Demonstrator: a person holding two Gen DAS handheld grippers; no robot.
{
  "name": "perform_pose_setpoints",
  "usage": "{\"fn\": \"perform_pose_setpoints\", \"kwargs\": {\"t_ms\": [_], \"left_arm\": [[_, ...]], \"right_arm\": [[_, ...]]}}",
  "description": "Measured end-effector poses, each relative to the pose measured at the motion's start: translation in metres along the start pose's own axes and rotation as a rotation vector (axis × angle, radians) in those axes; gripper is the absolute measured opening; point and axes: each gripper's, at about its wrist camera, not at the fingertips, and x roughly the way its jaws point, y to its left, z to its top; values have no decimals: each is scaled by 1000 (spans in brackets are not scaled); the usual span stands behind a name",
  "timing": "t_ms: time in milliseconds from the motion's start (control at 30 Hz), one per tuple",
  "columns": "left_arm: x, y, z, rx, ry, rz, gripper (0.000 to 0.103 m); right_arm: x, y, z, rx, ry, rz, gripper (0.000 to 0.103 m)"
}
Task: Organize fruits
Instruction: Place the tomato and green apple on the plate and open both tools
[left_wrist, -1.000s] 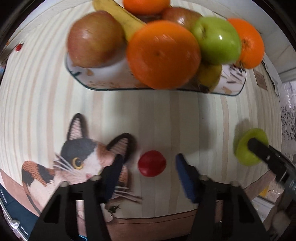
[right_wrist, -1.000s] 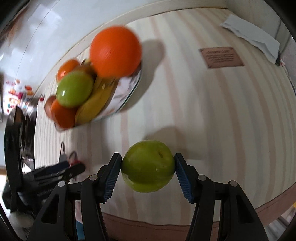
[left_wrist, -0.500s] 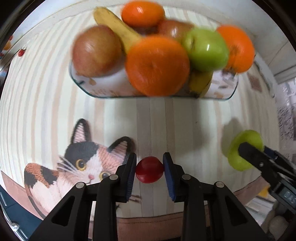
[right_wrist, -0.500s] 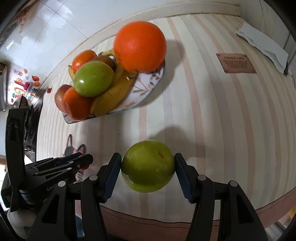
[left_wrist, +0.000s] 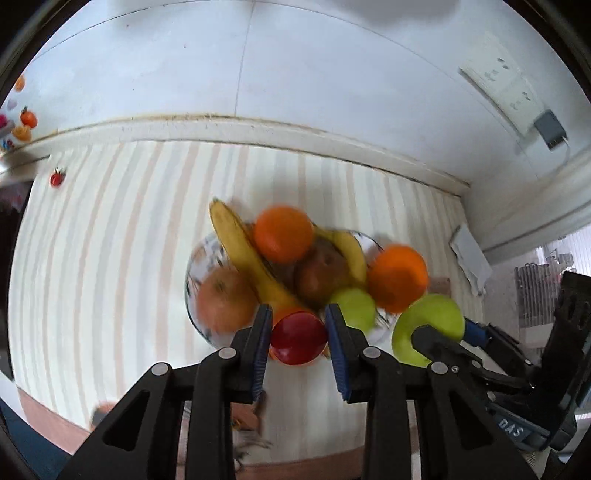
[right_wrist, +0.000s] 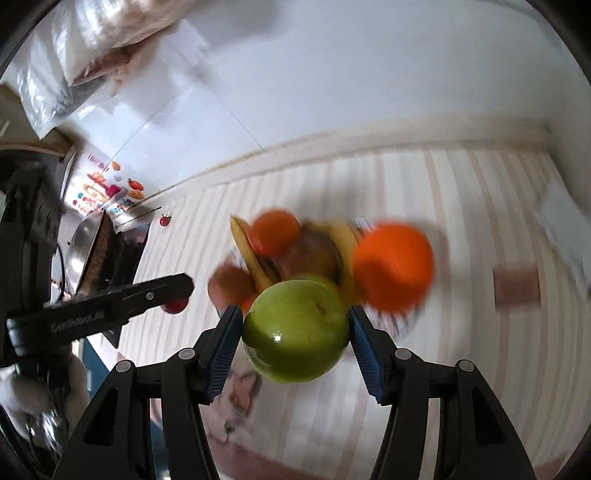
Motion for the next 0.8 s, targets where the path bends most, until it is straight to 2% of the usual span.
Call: {"fn": "perform_pose_setpoints", "kwargs": {"t_ms": [167, 333, 467, 800], "left_arm": [[33, 29, 37, -25, 89, 17, 27], [68, 63, 53, -86, 196, 15, 27], [78, 78, 53, -107, 224, 34, 27], [109, 85, 48, -125, 316, 62, 30]], "right_arm": [[45, 17, 30, -45, 61, 23, 61], [78, 26, 30, -40, 125, 49, 61], [94, 35, 26, -51, 150, 48, 61], [112, 45, 30, -56, 180, 9, 62]]}}
